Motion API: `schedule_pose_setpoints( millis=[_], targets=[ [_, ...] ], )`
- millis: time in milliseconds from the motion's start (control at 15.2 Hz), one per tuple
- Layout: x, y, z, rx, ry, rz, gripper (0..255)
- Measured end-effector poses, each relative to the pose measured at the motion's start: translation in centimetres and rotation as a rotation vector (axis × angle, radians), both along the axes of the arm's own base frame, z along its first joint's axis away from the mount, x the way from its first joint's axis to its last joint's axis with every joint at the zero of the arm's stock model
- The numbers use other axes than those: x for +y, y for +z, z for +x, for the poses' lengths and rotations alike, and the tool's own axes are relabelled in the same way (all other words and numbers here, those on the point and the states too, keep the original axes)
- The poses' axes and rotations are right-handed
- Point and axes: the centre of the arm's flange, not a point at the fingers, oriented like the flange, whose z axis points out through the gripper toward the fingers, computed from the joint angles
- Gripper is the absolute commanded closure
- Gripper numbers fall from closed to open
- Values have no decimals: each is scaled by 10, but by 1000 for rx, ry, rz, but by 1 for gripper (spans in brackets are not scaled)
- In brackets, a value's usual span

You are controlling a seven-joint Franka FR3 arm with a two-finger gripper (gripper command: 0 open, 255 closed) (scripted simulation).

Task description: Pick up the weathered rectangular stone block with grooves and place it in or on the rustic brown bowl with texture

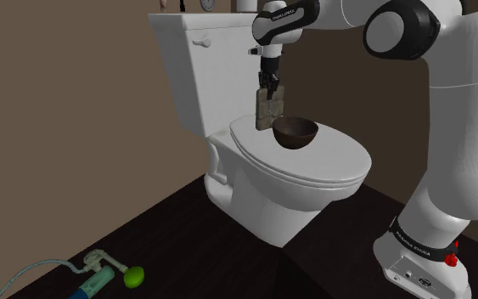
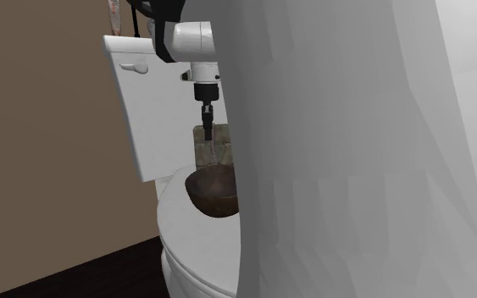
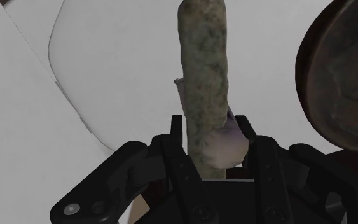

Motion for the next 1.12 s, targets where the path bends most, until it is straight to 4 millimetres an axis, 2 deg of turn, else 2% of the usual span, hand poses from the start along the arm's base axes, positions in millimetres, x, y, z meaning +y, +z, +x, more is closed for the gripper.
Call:
schedule_pose_setpoints(
  millis=[330,1122],
  targets=[
    [0,5,-1,4,0,1,255],
    [0,67,0,5,0,1,255]
  ],
)
